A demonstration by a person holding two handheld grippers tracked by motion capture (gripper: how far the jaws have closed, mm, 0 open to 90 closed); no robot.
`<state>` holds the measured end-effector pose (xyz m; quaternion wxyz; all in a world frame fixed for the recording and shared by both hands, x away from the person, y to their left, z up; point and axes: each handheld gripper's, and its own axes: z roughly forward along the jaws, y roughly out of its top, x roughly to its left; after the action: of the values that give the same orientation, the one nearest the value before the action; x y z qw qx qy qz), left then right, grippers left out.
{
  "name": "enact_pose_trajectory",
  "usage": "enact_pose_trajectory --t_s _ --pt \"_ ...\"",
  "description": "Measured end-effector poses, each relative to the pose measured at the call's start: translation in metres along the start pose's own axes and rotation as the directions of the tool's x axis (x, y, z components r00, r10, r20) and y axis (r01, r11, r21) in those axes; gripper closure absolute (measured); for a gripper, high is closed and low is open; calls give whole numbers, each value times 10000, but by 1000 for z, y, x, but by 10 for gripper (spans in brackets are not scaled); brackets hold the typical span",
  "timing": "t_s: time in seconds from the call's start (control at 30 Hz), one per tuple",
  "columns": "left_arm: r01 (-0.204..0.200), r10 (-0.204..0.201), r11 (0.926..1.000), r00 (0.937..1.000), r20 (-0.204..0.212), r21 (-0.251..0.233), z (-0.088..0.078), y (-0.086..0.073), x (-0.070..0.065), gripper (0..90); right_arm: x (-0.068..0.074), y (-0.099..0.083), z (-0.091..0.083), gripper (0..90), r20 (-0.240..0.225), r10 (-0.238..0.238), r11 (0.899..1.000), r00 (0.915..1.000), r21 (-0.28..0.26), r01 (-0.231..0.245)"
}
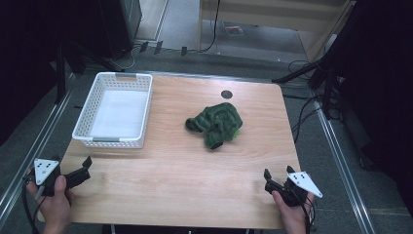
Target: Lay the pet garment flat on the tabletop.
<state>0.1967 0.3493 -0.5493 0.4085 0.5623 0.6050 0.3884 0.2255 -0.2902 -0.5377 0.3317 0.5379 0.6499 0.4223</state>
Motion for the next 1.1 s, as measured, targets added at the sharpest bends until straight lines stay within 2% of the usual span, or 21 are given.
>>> enact_pose_trajectory --t_s 0.03,0.1,0.13,0.27,0.33,0.4,0.47,0.5,0.53,0.57,0.6,0.63,0.7,0.8,0.83,0.87,0.93,0.97,1.07,1.1 --pt "-148 148 9999 9999 -33 70 2 0 -2 0 2 2 1 176 -82 -53 10000 10000 -21 53" --pt "-184 184 9998 9998 -36 80 2 0 -2 0 4 4 1 175 -73 -131 9999 9999 2 131" --pt "-193 193 9998 9998 -31 84 2 0 -3 0 9 8 4 170 -81 -414 9991 9991 47 414" --pt "-137 136 9999 9998 132 92 2 -1 -2 0 18 20 8 171 -461 -405 9992 9981 13 406" --pt "-39 37 9999 9999 159 113 2 -1 -1 0 25 32 12 213 -857 -572 9983 9947 33 577" --pt "69 -71 9999 9997 239 120 3 -1 0 0 37 47 17 248 -1368 -847 9964 9870 -103 841" --pt "90 -93 9999 9996 269 127 3 -1 0 0 47 58 23 270 -1715 -889 9960 9812 -205 867" --pt "84 -87 9999 9996 284 136 3 -1 0 0 47 58 23 270 -1715 -889 9960 9812 -205 867" --pt "60 -64 9999 9996 293 132 3 -1 0 0 59 69 32 291 -1999 -897 9960 9757 -212 872" --pt "46 -50 9999 9995 299 141 3 -1 0 0 59 69 32 291 -1999 -897 9960 9757 -212 872" --pt "-2 -2 9999 9996 300 134 3 -1 0 0 69 76 40 306 -2007 -948 9955 9751 -107 946" --pt "-2 -2 9999 9996 300 134 3 -1 0 0 69 76 40 306 -2007 -948 9955 9751 -107 946" --pt "-63 59 9999 9995 311 139 3 -1 -1 0 83 86 56 324 -2063 -1037 9942 9730 59 1073" --pt "-50 45 9999 9994 333 153 3 -1 -1 0 98 94 72 342 -1693 -1178 9912 9785 400 1262" --pt "-50 45 9999 9994 333 153 3 -1 -1 0 98 94 72 342 -1693 -1178 9912 9785 400 1262" --pt "-36 30 9998 9994 353 175 3 -1 0 0 106 98 82 339 -1697 -1390 9880 9756 436 1483" --pt "-22 16 9998 9995 329 174 3 -1 0 0 113 101 92 323 -1578 -1573 9841 9749 569 1680" --pt "-22 16 9998 9995 318 185 3 -1 0 0 114 103 96 322 -1456 -1687 9818 9748 624 1793" --pt "-31 25 9998 9995 315 186 3 -1 -1 0 112 107 105 325 -1288 -1585 9830 9789 726 1687" --pt "-38 32 9998 9995 329 187 3 -1 0 0 105 111 114 314 -1350 -1229 9877 9832 800 1344"
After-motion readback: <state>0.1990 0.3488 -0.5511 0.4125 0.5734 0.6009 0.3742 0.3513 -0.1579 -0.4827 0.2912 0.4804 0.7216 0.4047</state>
